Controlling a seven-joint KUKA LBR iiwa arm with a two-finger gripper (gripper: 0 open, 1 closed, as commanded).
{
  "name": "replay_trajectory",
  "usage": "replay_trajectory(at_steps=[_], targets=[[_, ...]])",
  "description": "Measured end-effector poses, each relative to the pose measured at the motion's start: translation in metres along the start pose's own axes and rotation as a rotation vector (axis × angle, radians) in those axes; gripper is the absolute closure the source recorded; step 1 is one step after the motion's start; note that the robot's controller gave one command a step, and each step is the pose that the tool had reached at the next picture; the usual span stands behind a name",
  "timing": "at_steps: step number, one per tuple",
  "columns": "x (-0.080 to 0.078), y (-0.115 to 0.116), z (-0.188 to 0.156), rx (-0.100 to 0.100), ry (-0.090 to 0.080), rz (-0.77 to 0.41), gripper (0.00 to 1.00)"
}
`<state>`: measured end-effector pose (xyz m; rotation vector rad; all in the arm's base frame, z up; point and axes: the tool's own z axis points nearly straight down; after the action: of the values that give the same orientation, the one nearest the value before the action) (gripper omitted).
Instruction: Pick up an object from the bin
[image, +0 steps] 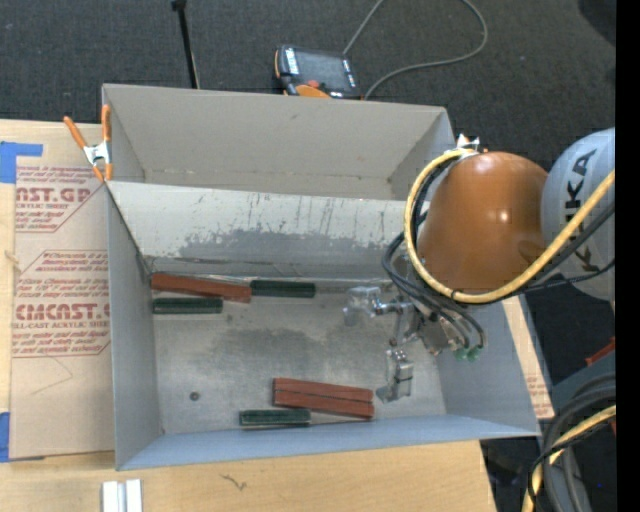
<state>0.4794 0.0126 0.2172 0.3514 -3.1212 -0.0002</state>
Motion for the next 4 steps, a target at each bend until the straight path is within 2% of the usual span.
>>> replay_trajectory(at_steps=[1, 2, 3, 4], targets=[[-0.012, -0.013, 0.151, -0.002, 0.003, -0.134, 0.0], [-0.014, -0.014, 0.145, -0.001, -0.001, -0.131, 1.0], [-0.026, 0.016, 0.081, -0.002, -0.003, 0.416, 1.0], [-0.025, 0.015, 0.082, 0.0, -0.001, 0.416, 0.0]])
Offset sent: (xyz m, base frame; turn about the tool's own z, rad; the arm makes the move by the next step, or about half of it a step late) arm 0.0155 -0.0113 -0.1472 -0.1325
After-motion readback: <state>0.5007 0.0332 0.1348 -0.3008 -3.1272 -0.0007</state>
